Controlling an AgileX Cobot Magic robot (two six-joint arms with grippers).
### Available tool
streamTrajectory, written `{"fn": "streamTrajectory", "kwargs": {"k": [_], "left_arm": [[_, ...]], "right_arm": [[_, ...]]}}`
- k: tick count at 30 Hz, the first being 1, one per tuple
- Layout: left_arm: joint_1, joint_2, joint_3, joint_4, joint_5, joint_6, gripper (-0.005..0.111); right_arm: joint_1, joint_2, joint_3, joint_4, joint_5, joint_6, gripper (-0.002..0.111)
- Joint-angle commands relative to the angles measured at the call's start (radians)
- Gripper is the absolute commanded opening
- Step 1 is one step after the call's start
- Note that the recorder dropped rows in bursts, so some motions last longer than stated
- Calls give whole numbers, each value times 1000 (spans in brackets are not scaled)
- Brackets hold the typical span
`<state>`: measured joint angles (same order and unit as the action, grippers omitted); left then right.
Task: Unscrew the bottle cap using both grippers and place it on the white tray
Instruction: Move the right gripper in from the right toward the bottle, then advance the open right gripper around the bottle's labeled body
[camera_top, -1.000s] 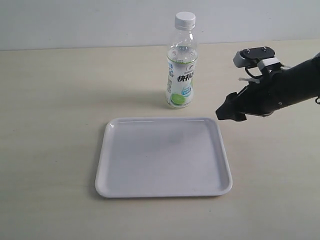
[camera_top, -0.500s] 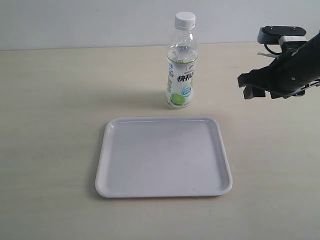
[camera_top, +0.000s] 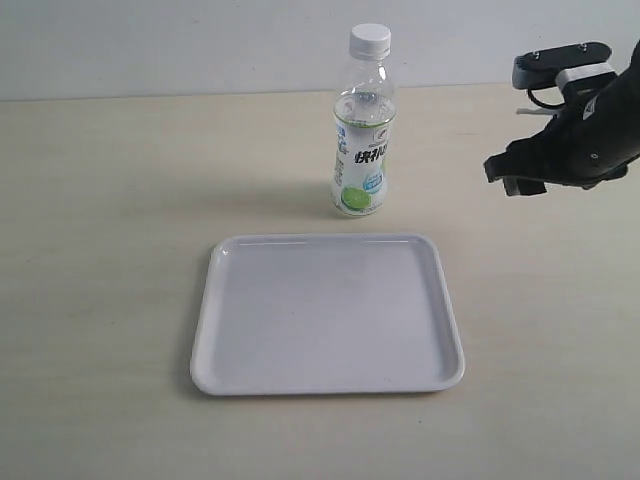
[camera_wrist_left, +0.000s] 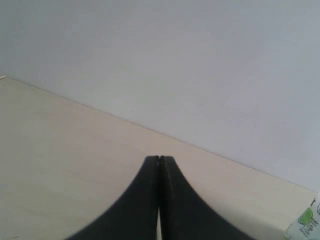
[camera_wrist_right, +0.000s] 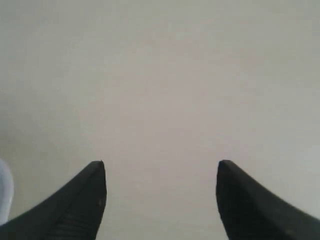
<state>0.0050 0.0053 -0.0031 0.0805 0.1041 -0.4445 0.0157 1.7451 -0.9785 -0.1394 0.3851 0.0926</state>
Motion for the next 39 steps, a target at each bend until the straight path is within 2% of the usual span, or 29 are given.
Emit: {"fn": "streamTrajectory", "kwargs": {"k": [1,4,7,9,11,14,17,19,23,28,34,39], "left_arm": [[-6,-5,3,-6,-1,4,0],[-6,-5,3,-6,-1,4,0],[-6,-5,3,-6,-1,4,0],[-6,-5,3,-6,-1,4,0],[-6,-5,3,-6,-1,4,0],[-6,-5,3,-6,-1,4,0],[-6,-5,3,-6,-1,4,0],[-6,-5,3,-6,-1,4,0],[-6,-5,3,-6,-1,4,0],[-6,-5,3,-6,-1,4,0],[-6,-5,3,-6,-1,4,0],[-6,-5,3,-6,-1,4,0]], "right_arm": [[48,-12,11,-340,-94,351,61],[55,-20,81,-401,-293,497,61],[39,-23,152,-410,-477,537,61],[37,-23,180,-481,-545,537,61],[37,-23,197,-542,-565,537,61],[37,-23,207,-623,-476,537,62],[29,-17,222,-656,-492,537,73],[29,-17,236,-661,-543,537,78],[29,-14,274,-662,-696,528,78],[29,24,316,-679,-895,324,79],[29,108,333,-669,-1146,269,79],[31,130,333,-567,-1168,268,79]]}}
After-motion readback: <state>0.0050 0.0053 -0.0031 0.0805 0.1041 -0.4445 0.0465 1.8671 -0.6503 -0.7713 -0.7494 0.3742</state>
